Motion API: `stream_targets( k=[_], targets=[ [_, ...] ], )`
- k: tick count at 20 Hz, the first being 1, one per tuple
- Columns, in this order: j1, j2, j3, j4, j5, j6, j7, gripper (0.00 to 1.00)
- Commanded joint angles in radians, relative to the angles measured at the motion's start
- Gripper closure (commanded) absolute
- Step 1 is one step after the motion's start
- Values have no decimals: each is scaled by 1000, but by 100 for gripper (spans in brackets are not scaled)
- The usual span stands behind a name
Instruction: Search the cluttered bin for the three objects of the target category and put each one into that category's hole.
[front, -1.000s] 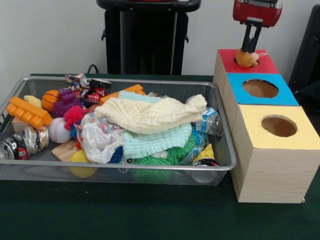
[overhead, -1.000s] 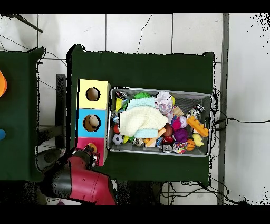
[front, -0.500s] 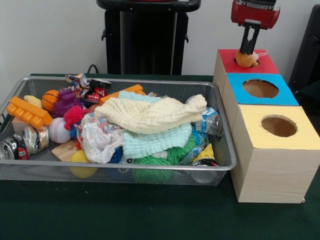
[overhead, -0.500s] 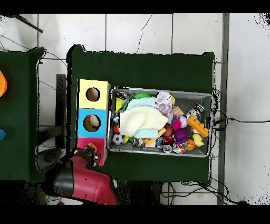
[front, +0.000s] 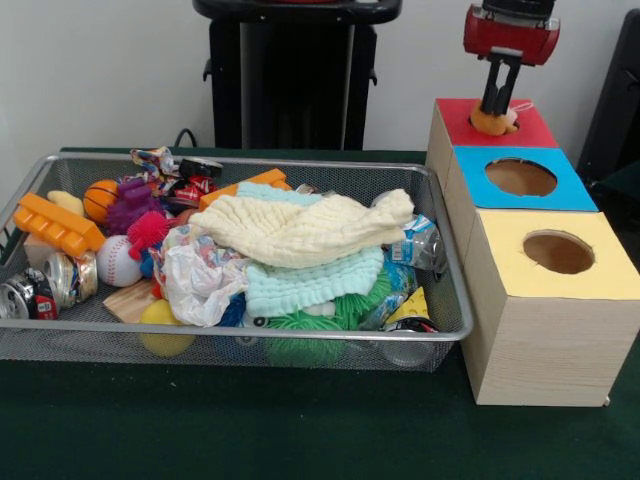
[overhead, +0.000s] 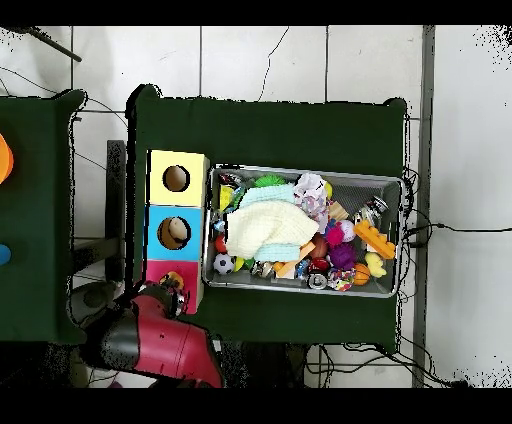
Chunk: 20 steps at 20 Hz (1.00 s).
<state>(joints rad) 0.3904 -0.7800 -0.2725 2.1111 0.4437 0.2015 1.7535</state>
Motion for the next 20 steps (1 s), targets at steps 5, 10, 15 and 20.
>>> stream_targets(
  k=[5, 10, 15, 20],
  targets=[
    [-45, 60, 104, 36, -32, -75, 180, 100],
    [-63, 84, 131, 42, -37, -105, 180, 100],
    [-80, 115, 149, 40, -48, -134, 179, 100],
    [-81, 149, 160, 37, -57, -179, 199, 100]
  ],
)
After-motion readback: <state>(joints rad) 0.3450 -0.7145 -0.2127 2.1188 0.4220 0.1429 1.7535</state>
